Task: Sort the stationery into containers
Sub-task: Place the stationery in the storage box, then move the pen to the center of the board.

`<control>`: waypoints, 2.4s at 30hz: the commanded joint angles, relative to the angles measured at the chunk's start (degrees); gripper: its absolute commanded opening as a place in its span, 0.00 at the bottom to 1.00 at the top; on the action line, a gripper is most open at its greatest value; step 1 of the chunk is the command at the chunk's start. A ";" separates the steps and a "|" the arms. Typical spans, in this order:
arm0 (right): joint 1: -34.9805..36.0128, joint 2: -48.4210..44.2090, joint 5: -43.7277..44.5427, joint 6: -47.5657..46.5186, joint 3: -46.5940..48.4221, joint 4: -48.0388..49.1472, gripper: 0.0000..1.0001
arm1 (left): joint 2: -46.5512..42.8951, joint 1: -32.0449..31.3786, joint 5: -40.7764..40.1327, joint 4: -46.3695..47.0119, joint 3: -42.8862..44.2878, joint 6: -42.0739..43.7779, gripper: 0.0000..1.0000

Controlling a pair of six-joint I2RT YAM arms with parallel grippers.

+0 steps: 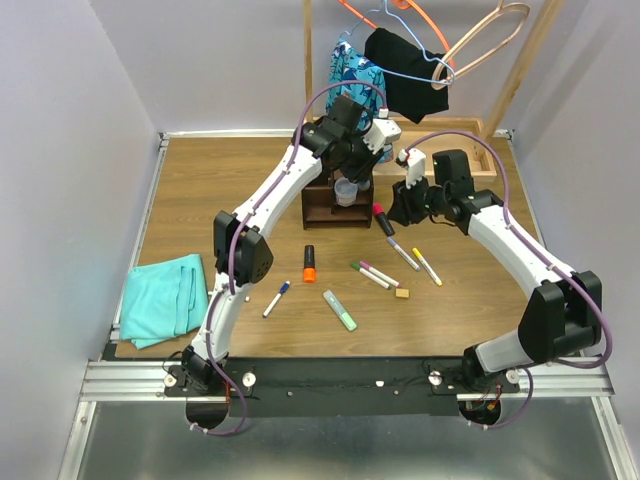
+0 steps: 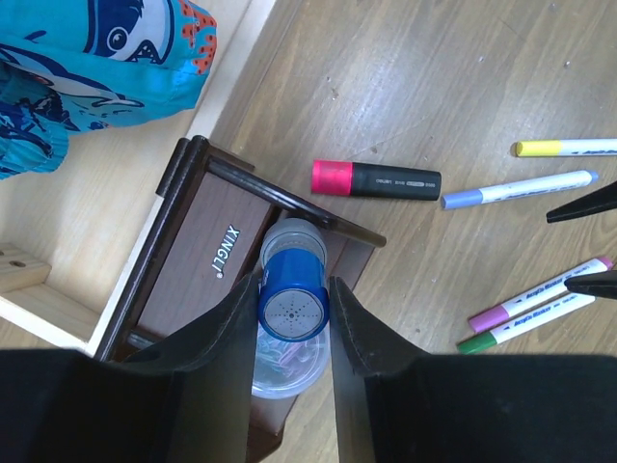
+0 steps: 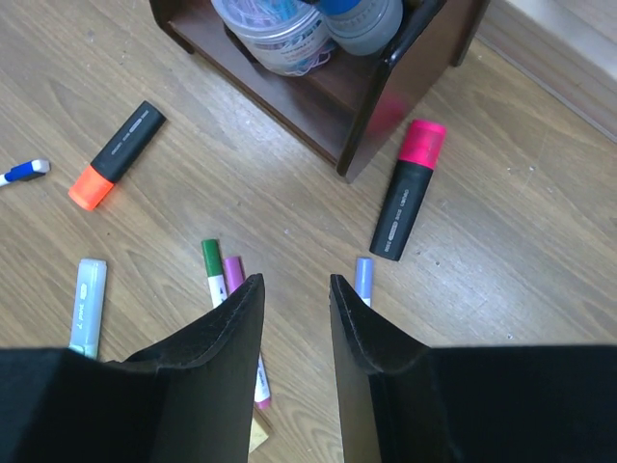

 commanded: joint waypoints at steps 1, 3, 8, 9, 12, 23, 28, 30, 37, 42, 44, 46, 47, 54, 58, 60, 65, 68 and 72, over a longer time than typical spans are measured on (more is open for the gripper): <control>0.21 0.65 -1.09 -0.20 1.11 1.97 0.41 | 1.00 0.22 -1.34 -0.06 1.55 0.81 0.24; 0.38 1.00 -1.35 0.24 1.28 2.50 0.41 | 1.26 0.40 -1.52 0.03 1.55 1.07 0.24; 0.82 2.67 -1.35 0.50 2.69 2.76 0.41 | 1.44 0.40 -1.60 0.12 1.55 0.90 0.31; 1.00 2.93 -1.44 0.50 3.21 2.76 0.41 | 1.44 0.48 -1.87 0.12 1.55 0.81 0.34; 1.09 4.08 -1.44 0.59 4.09 2.85 0.41 | 1.79 0.48 -3.09 1.00 1.73 0.46 0.50; 1.53 4.17 -1.00 0.94 4.10 3.02 0.41 | 3.63 0.57 -4.85 3.10 3.31 -0.42 0.65; 1.53 3.64 -1.09 0.68 3.57 2.85 0.41 | 1.80 0.66 -7.05 5.48 4.10 -1.30 0.73; 1.53 3.03 -1.00 0.07 3.57 2.06 0.41 | -1.45 0.92 -8.19 6.97 3.75 -1.39 0.75; 1.53 0.31 0.40 -3.18 1.99 -1.63 0.48 | -17.17 3.82 -13.46 8.55 -8.35 -5.33 0.85; 1.53 -3.12 1.37 -3.45 -2.05 -4.62 0.55 | -32.62 4.88 -17.60 8.99 -33.21 -9.73 0.86; 1.53 -4.27 3.56 -2.06 -3.10 -5.15 0.58 | -36.86 4.88 -17.95 9.52 -44.25 -12.62 0.88; 1.53 -4.10 7.93 0.14 -4.60 -5.06 0.60 | -42.40 5.05 -17.95 9.87 -50.71 -14.65 0.88; 1.53 -4.01 9.18 2.67 -5.04 -4.71 0.61 | -43.90 5.05 -19.69 10.66 -56.66 -17.10 0.88; 1.44 0.64 13.50 8.32 -3.73 -2.25 0.57 | -54.46 7.07 -14.02 18.13 -77.71 -26.43 0.81; 1.44 4.95 16.66 8.15 -1.79 1.52 0.54 | -53.76 8.48 -11.45 19.10 -80.89 -28.02 0.78; 1.44 7.41 17.10 6.92 -0.39 3.90 0.54 | -53.93 9.36 -10.92 18.75 -81.06 -28.02 0.78; 1.44 15.76 16.58 4.90 3.21 7.06 0.52 | -55.43 12.43 -12.24 17.96 -81.94 -27.76 0.79; 1.44 18.92 16.40 4.29 4.27 10.22 0.52 | -56.30 15.07 -13.29 17.26 -82.64 -27.49 0.79; 1.44 21.65 15.79 4.28 4.19 14.97 0.52 | -57.53 16.30 -14.17 16.73 -83.35 -26.44 0.79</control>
